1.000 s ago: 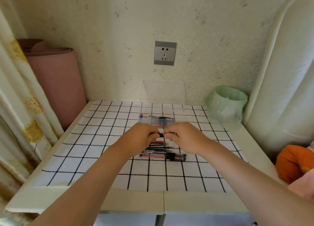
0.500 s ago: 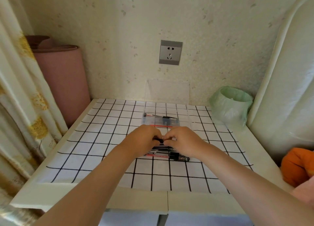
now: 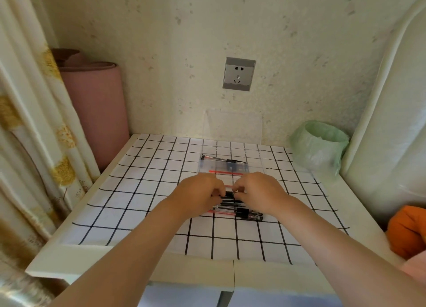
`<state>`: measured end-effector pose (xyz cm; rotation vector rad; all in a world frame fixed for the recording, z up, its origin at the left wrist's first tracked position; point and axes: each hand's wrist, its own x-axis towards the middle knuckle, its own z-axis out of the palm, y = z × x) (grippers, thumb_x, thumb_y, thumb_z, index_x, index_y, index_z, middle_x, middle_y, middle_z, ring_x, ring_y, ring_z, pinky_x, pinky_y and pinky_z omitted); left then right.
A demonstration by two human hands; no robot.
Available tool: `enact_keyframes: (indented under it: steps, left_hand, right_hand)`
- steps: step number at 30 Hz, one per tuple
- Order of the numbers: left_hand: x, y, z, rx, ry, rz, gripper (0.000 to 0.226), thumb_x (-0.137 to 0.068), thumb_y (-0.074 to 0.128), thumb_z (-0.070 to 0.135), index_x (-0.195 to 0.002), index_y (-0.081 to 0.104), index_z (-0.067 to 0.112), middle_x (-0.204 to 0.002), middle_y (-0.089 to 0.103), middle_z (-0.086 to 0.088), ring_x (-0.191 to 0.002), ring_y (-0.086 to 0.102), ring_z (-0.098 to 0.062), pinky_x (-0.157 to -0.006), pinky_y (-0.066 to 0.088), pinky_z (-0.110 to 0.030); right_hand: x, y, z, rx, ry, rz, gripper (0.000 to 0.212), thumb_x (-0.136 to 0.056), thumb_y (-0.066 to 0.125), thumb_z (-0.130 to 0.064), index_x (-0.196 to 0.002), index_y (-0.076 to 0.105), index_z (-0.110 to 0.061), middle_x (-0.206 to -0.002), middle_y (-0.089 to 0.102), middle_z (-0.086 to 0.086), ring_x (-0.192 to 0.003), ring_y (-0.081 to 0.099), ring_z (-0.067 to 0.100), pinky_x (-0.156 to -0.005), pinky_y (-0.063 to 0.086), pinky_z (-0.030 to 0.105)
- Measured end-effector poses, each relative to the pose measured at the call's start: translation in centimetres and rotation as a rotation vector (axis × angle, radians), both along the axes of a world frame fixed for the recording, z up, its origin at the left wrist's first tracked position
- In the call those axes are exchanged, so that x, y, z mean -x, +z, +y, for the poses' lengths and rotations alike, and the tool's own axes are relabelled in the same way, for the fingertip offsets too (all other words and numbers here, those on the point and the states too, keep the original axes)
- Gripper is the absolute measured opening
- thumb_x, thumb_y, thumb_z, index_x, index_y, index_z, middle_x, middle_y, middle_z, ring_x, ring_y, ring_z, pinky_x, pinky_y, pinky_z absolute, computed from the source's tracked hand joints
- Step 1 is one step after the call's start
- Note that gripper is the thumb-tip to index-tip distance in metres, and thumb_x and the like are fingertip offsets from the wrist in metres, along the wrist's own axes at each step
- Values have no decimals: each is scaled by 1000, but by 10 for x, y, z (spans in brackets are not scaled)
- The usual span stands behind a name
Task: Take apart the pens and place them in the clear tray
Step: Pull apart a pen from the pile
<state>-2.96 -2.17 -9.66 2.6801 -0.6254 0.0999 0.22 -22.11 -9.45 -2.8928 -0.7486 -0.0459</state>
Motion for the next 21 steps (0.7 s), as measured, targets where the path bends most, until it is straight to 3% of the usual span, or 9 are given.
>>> enact_keyframes:
  steps: [5, 8, 13, 21]
  left_hand:
    - [5, -3, -2, -25, -25, 48, 17, -88, 65, 32, -104, 72, 29, -98, 64, 12, -88, 57, -6, -76, 49, -24]
    - [7, -3, -3, -60, -13, 45, 16, -89, 63, 31, -103, 71, 29, -100, 64, 11, -92, 58, -8, -78, 48, -25]
    - [7, -3, -5, -86, 1, 55, 15, -91, 59, 26, -100, 71, 29, -101, 65, 11, -92, 59, -9, -76, 45, -22]
    - [6, -3, -7, -90, 11, 56, 16, -91, 59, 27, -101, 71, 29, -100, 65, 11, -89, 59, -8, -76, 46, -22]
  right_hand:
    - [2, 14, -3, -4, 1, -10, 15, -91, 59, -35, -97, 72, -33, -92, 67, -13, -87, 61, 11, -70, 46, 26]
    - [7, 26, -8, -2, 10, 124, 7, -86, 64, -37, -87, 70, -34, -82, 61, -19, -81, 58, 4, -64, 41, 23]
    - [12, 28, -17, 105, -34, 307, 15, -79, 72, -44, -88, 75, -33, -87, 67, -17, -85, 62, 5, -78, 54, 31]
    - [10, 25, -16, 125, -17, 321, 15, -86, 70, -37, -97, 75, -29, -93, 68, -16, -89, 62, 8, -80, 52, 30]
